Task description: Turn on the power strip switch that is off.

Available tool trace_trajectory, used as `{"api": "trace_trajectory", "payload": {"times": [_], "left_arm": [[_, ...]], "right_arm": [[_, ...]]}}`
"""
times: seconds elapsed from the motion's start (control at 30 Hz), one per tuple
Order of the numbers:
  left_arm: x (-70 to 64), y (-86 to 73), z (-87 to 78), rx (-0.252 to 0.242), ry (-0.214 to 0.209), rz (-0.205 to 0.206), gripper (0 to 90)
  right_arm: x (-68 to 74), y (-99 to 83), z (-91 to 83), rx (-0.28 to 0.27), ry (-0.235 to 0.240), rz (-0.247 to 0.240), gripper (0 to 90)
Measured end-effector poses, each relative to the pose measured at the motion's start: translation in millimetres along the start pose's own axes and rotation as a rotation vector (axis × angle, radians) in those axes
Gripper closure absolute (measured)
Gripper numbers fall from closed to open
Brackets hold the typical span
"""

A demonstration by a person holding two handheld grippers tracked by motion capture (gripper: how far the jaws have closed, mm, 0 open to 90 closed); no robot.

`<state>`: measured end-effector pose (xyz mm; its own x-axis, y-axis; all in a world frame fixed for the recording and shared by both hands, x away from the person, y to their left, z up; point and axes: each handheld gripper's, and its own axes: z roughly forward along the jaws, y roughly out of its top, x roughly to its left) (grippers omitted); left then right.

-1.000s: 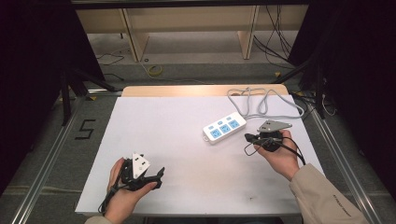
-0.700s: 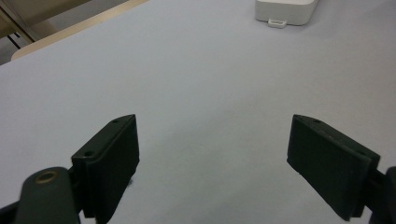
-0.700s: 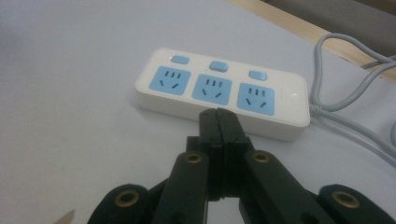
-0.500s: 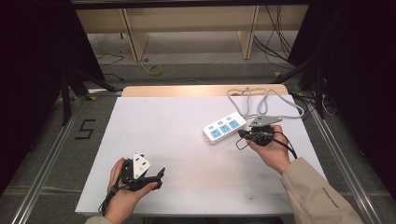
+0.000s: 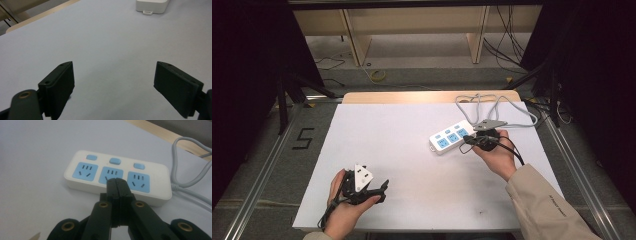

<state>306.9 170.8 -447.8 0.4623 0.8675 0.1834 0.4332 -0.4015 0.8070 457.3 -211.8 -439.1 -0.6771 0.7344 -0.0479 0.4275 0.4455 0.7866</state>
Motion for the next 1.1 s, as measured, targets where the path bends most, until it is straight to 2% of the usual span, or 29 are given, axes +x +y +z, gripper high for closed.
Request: {"api": "trace_trajectory", "payload": {"times": [0.3,0.53,0.83,1.1], "left_arm": [[0.0,-0.2,0.2,0.002,0.002,0.000,16.3],[-0.1,-0.3,0.1,0.001,0.000,0.000,16.3],[-0.9,-0.4,0.7,-0.006,0.001,0.002,16.0],[-0.9,-0.2,1.2,-0.008,0.007,-0.009,16.7]], "right_arm": [[-0.4,6.1,13.0,0.009,-0.003,0.010,90.0],[2.4,12.5,22.4,0.028,-0.014,-0.010,90.0],[3.4,19.0,29.6,0.036,-0.014,-0.025,90.0],[2.8,23.1,34.8,0.037,-0.016,-0.018,90.0]]}}
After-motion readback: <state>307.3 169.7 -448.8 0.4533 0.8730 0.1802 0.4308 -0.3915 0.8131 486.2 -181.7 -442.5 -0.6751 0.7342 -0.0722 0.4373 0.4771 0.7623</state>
